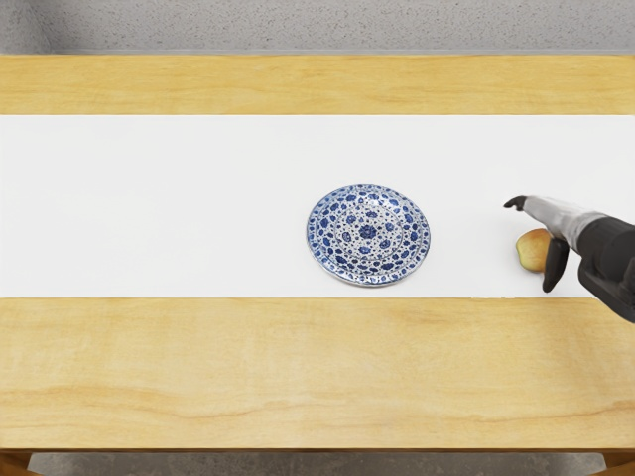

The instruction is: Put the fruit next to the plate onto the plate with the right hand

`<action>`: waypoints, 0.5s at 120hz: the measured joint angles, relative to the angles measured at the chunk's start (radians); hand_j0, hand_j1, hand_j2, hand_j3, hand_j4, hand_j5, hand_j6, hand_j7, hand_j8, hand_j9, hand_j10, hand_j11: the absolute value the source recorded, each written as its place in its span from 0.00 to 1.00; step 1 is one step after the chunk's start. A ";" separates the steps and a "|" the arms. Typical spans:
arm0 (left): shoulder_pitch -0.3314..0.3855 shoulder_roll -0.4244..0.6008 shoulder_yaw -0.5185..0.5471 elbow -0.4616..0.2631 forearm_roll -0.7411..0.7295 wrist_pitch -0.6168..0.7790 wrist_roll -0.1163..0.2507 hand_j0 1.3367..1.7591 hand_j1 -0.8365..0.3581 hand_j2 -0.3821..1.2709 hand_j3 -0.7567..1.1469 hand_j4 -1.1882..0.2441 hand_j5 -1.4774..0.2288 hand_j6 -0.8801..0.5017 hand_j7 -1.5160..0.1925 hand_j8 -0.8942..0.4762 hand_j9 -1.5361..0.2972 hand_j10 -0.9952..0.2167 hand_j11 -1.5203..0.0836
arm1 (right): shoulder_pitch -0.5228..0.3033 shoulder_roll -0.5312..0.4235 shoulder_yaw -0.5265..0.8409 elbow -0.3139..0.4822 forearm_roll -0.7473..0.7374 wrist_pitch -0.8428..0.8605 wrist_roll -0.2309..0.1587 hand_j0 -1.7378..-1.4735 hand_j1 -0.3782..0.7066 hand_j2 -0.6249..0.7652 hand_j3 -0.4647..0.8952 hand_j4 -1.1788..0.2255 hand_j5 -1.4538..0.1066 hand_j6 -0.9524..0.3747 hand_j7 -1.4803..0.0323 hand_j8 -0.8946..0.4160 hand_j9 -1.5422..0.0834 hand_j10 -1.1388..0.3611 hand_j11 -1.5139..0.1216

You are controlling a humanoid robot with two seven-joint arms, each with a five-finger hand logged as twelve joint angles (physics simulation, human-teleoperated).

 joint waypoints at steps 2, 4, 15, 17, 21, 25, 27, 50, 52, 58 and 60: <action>0.000 0.000 0.000 0.000 0.000 0.000 0.000 0.76 0.75 0.26 0.40 0.66 0.68 0.46 0.70 0.47 0.66 0.62 0.75 | -0.003 0.000 0.000 -0.001 -0.003 -0.003 0.000 0.30 0.20 0.43 0.34 0.72 0.80 0.59 0.84 0.55 0.82 0.65 0.80; 0.000 0.000 0.000 0.000 0.000 0.000 0.000 0.76 0.75 0.26 0.40 0.66 0.68 0.46 0.70 0.47 0.66 0.62 0.75 | -0.006 0.000 0.000 -0.003 -0.005 -0.006 0.000 0.30 0.21 0.43 0.34 0.72 0.79 0.59 0.84 0.55 0.82 0.65 0.79; 0.000 0.000 0.000 0.000 0.000 0.000 0.000 0.76 0.75 0.26 0.40 0.66 0.68 0.46 0.70 0.47 0.66 0.62 0.75 | -0.014 0.002 -0.001 -0.013 -0.017 -0.014 0.000 0.30 0.22 0.43 0.34 0.70 0.78 0.57 0.82 0.54 0.80 0.63 0.78; 0.000 0.000 0.000 0.000 0.000 0.000 0.000 0.76 0.75 0.26 0.40 0.66 0.68 0.46 0.70 0.47 0.66 0.62 0.75 | -0.015 0.005 -0.001 -0.016 -0.021 -0.015 0.000 0.30 0.23 0.43 0.34 0.70 0.78 0.57 0.82 0.54 0.80 0.63 0.78; 0.000 0.000 0.000 0.000 0.000 0.000 0.000 0.76 0.75 0.26 0.40 0.66 0.68 0.46 0.70 0.47 0.66 0.62 0.75 | -0.019 0.013 -0.001 -0.024 -0.026 -0.017 0.000 0.30 0.24 0.42 0.34 0.70 0.77 0.56 0.81 0.53 0.79 0.63 0.77; 0.000 0.000 0.000 0.000 0.000 0.000 0.000 0.76 0.75 0.26 0.40 0.66 0.68 0.46 0.70 0.47 0.66 0.62 0.75 | -0.022 0.020 -0.001 -0.031 -0.030 -0.018 0.000 0.30 0.25 0.42 0.34 0.69 0.76 0.56 0.80 0.52 0.78 0.62 0.76; 0.000 0.000 0.000 0.000 0.000 0.000 0.000 0.76 0.75 0.26 0.40 0.66 0.68 0.46 0.70 0.47 0.66 0.62 0.75 | -0.023 0.023 -0.001 -0.034 -0.031 -0.019 0.000 0.30 0.26 0.42 0.34 0.68 0.76 0.55 0.80 0.52 0.78 0.62 0.76; 0.000 0.000 0.000 0.000 0.000 0.000 0.000 0.76 0.75 0.26 0.40 0.66 0.68 0.46 0.70 0.47 0.66 0.62 0.75 | -0.030 0.036 0.000 -0.056 -0.038 -0.020 0.000 0.30 0.36 0.41 0.34 0.62 0.67 0.48 0.71 0.44 0.70 0.55 0.68; 0.000 0.000 0.000 0.000 0.000 0.000 0.000 0.76 0.75 0.26 0.40 0.66 0.68 0.46 0.70 0.47 0.66 0.62 0.75 | -0.031 0.036 0.000 -0.057 -0.039 -0.020 0.000 0.30 0.38 0.41 0.34 0.61 0.67 0.47 0.71 0.43 0.69 0.54 0.67; 0.000 0.000 0.000 0.000 0.000 0.000 0.000 0.76 0.75 0.26 0.40 0.66 0.68 0.46 0.70 0.47 0.66 0.62 0.75 | -0.033 0.037 0.000 -0.059 -0.039 -0.021 0.000 0.30 0.41 0.40 0.34 0.59 0.64 0.45 0.68 0.41 0.67 0.52 0.65; 0.000 0.000 0.000 0.000 0.000 0.000 0.000 0.76 0.75 0.26 0.40 0.66 0.68 0.46 0.70 0.47 0.66 0.62 0.75 | -0.034 0.037 0.000 -0.060 -0.040 -0.022 0.000 0.30 0.42 0.40 0.34 0.58 0.63 0.44 0.67 0.41 0.66 0.52 0.64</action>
